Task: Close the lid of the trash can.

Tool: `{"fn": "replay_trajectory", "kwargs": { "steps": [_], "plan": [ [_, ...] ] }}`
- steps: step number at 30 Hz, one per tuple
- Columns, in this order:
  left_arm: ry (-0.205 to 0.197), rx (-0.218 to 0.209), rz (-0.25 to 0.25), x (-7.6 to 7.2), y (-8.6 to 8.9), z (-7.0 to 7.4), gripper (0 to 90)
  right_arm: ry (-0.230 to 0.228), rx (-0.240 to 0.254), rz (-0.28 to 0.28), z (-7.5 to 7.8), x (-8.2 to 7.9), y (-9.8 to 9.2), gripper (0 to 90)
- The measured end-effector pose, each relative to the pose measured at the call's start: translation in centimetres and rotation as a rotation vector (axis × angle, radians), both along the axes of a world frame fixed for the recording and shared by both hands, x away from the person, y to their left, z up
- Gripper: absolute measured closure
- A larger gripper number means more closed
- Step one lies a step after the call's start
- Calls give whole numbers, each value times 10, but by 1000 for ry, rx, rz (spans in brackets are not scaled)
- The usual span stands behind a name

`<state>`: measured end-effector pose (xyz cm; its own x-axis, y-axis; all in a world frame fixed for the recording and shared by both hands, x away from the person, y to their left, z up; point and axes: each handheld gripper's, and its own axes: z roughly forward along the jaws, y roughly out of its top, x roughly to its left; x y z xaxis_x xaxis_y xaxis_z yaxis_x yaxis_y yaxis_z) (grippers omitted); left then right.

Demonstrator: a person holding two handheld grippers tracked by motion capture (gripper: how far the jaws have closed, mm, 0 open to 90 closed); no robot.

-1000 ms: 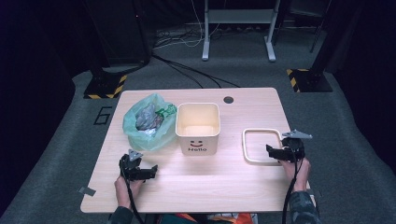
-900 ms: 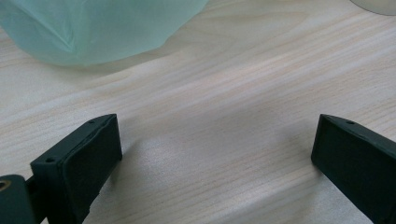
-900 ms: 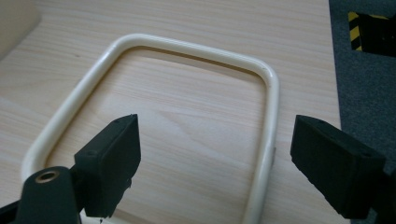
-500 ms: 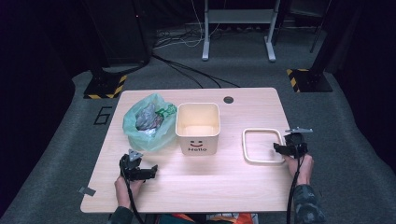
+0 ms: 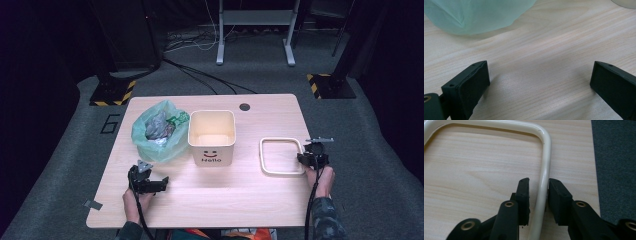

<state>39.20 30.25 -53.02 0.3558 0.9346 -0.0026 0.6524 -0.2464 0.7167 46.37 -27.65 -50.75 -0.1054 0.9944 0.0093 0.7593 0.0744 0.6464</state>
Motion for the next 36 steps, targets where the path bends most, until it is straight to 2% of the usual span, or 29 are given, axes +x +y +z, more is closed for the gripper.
{"fn": "replay_trajectory", "kwargs": {
  "steps": [6,11,18,36],
  "plan": [
    [-2,-5,5,0,0,0,24,2,7,-40,0,0,4,798],
    [-2,-5,6,0,0,0,25,16,7,-60,1,1,6,805],
    [-2,-5,6,0,0,0,25,16,45,-74,9,2,10,806],
    [-4,-4,12,0,1,0,34,-21,50,-40,42,7,19,807]
  ]
}}
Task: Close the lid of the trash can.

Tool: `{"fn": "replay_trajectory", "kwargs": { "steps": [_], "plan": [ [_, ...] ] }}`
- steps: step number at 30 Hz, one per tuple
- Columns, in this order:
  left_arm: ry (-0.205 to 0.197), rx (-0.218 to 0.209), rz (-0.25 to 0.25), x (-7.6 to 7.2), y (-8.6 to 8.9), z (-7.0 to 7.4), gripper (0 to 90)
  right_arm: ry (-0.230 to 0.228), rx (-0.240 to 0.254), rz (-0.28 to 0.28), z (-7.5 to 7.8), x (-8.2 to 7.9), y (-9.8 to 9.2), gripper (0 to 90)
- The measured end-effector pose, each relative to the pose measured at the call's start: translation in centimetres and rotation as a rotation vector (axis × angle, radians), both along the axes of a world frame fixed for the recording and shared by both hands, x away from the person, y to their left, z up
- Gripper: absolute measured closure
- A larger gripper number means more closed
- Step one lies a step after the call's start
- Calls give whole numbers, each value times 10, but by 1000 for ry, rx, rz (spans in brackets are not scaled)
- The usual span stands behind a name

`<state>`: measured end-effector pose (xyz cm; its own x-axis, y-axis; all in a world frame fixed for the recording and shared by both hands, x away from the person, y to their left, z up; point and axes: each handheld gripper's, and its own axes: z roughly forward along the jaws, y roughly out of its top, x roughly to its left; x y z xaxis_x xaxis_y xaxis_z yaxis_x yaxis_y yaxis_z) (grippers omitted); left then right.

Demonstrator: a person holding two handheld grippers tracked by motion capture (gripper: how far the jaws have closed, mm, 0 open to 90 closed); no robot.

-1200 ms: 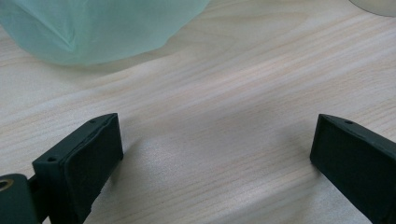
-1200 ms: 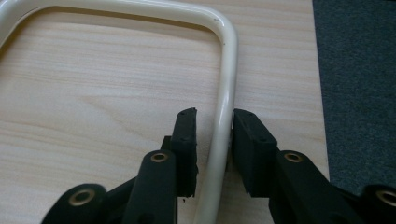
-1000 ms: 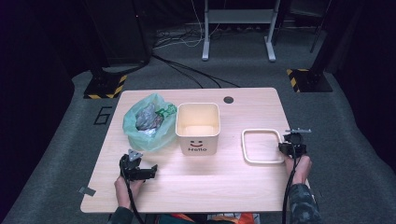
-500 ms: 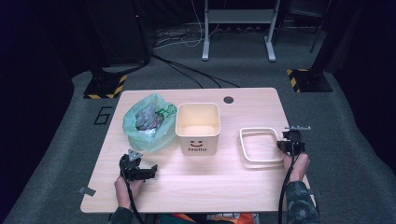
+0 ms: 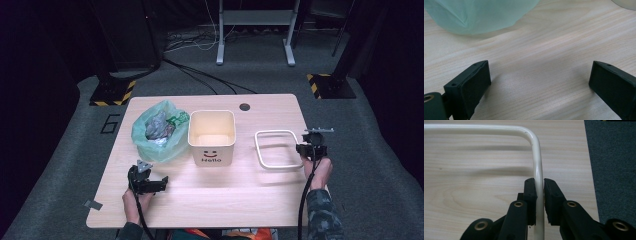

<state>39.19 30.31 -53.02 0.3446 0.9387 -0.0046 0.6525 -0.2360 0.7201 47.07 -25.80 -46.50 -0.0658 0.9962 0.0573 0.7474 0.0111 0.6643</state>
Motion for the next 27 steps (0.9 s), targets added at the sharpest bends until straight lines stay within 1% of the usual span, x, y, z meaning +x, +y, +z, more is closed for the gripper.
{"fn": "replay_trajectory", "kwargs": {
  "steps": [3,7,11,17,27],
  "plan": [
    [-1,-2,9,0,0,0,33,-8,8,5,3,0,1,807],
    [-1,-2,9,0,0,0,32,-14,10,12,8,0,4,807],
    [-1,-1,10,0,0,0,32,-19,21,19,12,1,5,807],
    [-1,0,12,0,0,0,32,-30,18,30,19,2,8,808],
    [-1,0,13,0,0,0,33,-49,7,45,36,5,13,808]
  ]
}}
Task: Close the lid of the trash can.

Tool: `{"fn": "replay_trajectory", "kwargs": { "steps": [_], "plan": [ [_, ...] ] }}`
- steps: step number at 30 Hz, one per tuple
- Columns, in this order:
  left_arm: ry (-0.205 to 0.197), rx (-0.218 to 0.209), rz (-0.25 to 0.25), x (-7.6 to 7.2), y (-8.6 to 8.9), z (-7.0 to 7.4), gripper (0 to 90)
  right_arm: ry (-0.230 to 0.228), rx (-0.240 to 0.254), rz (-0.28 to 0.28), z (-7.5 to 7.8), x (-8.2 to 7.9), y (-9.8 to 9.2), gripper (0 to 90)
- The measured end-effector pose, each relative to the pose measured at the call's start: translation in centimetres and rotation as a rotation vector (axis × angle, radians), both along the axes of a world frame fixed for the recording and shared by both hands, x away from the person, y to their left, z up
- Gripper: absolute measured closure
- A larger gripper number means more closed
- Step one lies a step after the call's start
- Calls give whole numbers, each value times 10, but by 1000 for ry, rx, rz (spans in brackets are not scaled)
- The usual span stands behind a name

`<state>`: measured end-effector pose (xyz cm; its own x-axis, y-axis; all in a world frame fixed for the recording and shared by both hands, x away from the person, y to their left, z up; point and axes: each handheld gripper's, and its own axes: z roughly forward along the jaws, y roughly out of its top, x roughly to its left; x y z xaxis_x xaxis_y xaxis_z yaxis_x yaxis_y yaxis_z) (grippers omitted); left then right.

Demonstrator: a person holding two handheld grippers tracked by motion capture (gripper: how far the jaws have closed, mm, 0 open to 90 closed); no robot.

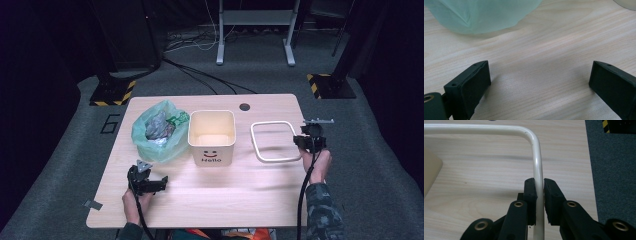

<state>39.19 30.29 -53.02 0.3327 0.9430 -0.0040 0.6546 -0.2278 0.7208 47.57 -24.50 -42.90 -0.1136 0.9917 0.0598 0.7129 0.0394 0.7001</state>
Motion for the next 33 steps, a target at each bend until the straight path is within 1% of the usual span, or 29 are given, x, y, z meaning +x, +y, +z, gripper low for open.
{"fn": "replay_trajectory", "kwargs": {
  "steps": [5,8,14,28,33],
  "plan": [
    [0,0,0,0,0,0,34,-10,6,5,8,2,3,808],
    [0,0,0,0,0,0,34,-17,-2,15,14,3,5,808],
    [0,0,0,0,0,0,34,-36,-1,32,25,6,11,808],
    [0,-1,1,0,0,0,36,-59,-15,60,42,9,20,808],
    [0,-1,1,0,0,0,36,-67,-8,69,49,10,24,808]
  ]
}}
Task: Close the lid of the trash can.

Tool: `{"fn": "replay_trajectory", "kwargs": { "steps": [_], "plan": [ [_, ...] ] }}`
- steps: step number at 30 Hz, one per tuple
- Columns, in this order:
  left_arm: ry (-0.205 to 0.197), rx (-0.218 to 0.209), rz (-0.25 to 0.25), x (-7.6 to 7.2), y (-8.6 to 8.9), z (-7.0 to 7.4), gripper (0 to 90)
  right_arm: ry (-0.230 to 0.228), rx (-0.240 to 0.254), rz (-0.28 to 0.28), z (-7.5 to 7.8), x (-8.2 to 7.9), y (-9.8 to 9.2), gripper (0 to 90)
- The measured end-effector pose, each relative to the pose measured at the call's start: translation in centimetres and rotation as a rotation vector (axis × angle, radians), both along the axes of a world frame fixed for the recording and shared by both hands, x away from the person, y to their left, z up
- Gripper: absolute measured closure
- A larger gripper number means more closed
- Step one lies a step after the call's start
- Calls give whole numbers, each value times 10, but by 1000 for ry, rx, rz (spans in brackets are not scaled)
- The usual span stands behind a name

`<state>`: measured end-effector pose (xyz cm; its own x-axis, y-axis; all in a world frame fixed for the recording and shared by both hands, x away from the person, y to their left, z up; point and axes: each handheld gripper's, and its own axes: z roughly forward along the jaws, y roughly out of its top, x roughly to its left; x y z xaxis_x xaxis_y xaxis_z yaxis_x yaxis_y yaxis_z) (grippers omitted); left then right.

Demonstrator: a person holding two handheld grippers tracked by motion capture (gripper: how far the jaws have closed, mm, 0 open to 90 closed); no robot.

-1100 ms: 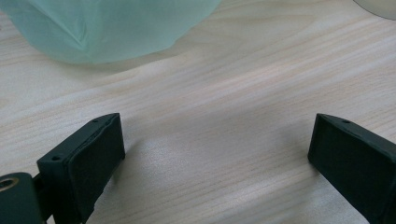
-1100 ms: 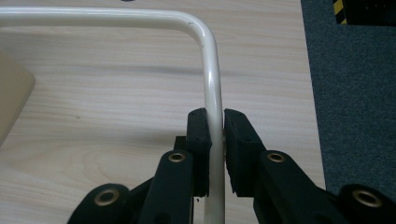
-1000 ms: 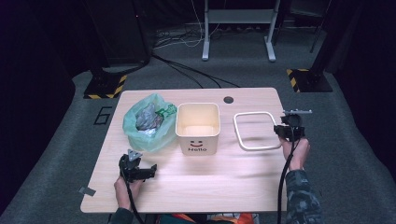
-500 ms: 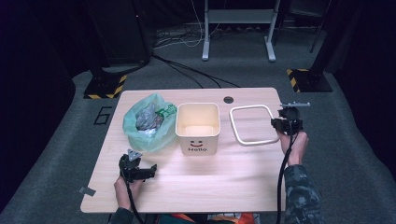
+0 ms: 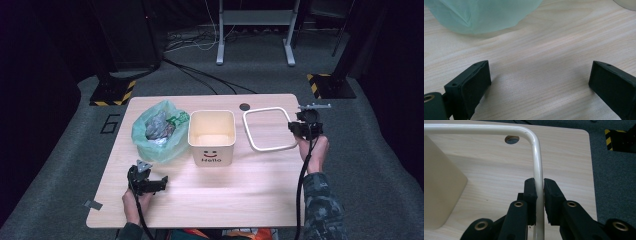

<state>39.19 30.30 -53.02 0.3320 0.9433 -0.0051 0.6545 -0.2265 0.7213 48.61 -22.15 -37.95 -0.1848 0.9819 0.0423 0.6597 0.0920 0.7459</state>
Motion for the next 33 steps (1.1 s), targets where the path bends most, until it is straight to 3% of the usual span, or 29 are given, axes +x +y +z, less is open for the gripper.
{"fn": "replay_trajectory", "kwargs": {
  "steps": [33],
  "plan": [
    [0,-1,2,0,0,0,39,-30,-9,71,32,13,36,808]
  ]
}}
